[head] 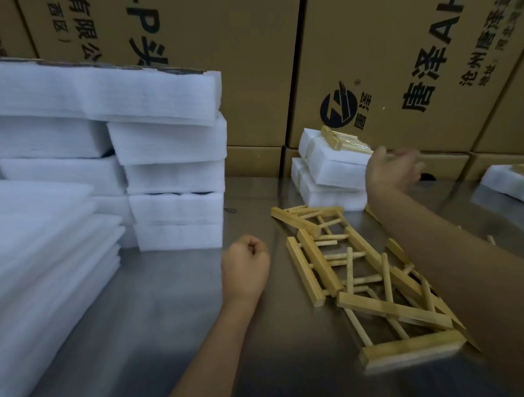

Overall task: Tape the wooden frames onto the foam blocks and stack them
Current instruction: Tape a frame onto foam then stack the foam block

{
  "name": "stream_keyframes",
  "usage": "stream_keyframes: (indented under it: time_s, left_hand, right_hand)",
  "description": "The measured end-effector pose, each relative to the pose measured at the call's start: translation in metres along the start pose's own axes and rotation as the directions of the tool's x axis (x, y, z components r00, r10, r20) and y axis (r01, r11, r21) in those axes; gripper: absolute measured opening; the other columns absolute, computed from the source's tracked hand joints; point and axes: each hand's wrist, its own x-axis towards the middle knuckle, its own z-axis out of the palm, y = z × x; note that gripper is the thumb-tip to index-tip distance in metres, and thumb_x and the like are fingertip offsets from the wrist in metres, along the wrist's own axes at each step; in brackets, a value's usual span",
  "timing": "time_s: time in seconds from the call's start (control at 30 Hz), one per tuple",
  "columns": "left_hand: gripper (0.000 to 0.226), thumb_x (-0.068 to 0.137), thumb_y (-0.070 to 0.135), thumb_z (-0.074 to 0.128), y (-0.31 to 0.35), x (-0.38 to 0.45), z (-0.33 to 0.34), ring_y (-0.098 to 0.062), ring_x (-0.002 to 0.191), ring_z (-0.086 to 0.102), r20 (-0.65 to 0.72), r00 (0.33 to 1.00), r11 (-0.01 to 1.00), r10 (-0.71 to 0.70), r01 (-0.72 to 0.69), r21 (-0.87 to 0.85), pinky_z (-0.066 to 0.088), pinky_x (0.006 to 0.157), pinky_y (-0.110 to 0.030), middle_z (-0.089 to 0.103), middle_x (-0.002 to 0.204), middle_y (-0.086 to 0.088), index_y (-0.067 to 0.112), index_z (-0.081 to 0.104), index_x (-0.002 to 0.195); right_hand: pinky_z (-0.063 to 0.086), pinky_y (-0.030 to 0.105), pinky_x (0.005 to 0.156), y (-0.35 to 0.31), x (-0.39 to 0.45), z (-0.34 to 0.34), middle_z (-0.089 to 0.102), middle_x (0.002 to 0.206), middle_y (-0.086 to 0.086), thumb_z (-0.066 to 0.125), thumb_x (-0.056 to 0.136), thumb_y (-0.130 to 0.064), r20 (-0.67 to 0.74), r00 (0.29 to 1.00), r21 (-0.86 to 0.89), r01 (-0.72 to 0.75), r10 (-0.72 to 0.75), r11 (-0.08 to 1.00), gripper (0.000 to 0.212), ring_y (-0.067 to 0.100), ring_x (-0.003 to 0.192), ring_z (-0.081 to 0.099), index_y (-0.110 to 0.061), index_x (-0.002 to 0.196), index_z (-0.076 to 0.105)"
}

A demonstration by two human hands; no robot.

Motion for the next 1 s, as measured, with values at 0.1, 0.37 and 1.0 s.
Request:
stream_keyframes:
  time_s: [0.1, 0.37, 1.0]
  left_hand:
    - [0.023, 0.093, 0.02, 0.049, 0.001, 0.0, 0.0, -0.019, 0.051, 0.059, 0.034, 0.998, 0.995, -0.056, 0.059, -0.083, 0.044, 0.044, -0.027, 0.067, 0.066, -0.006, 0.019, 0.066, 0.078]
    - [0.024, 0.097, 0.008, 0.047, 0.0, -0.008, -0.02, -0.011, 0.046, 0.056, 0.068, 0.987, 0.902, -0.144, 0.159, -0.401, 0.048, 0.043, -0.026, 0.062, 0.062, -0.004, 0.01, 0.065, 0.082]
    - [0.02, 0.098, 0.001, 0.047, -0.006, -0.08, -0.081, -0.02, 0.052, 0.057, 0.219, 0.968, 0.77, -0.122, 0.232, -0.595, 0.048, 0.042, -0.027, 0.059, 0.066, -0.013, 0.002, 0.065, 0.09]
  right_hand:
    - [0.049, 0.037, 0.072, -0.043, -0.037, -0.005, 0.063, 0.089, 0.001, 0.045, 0.098, -0.027, 0.233, 0.933, 0.128, 0.251, -0.275, 0.959, 0.021, 0.017, 0.08, 0.06, -0.013, 0.104, 0.059]
    - [0.058, 0.03, 0.066, -0.176, -0.169, 0.002, 0.072, 0.1, 0.027, 0.026, 0.084, -0.085, 0.974, 0.205, -0.058, -0.203, 0.101, 0.977, 0.089, 0.033, 0.08, 0.075, -0.029, 0.153, 0.016]
    - [0.061, 0.031, 0.07, -0.162, -0.226, -0.084, 0.066, 0.117, 0.016, 0.075, 0.08, -0.029, 0.806, 0.59, 0.468, -0.583, -0.05, 0.665, 0.043, 0.03, 0.095, 0.072, -0.01, 0.115, 0.062]
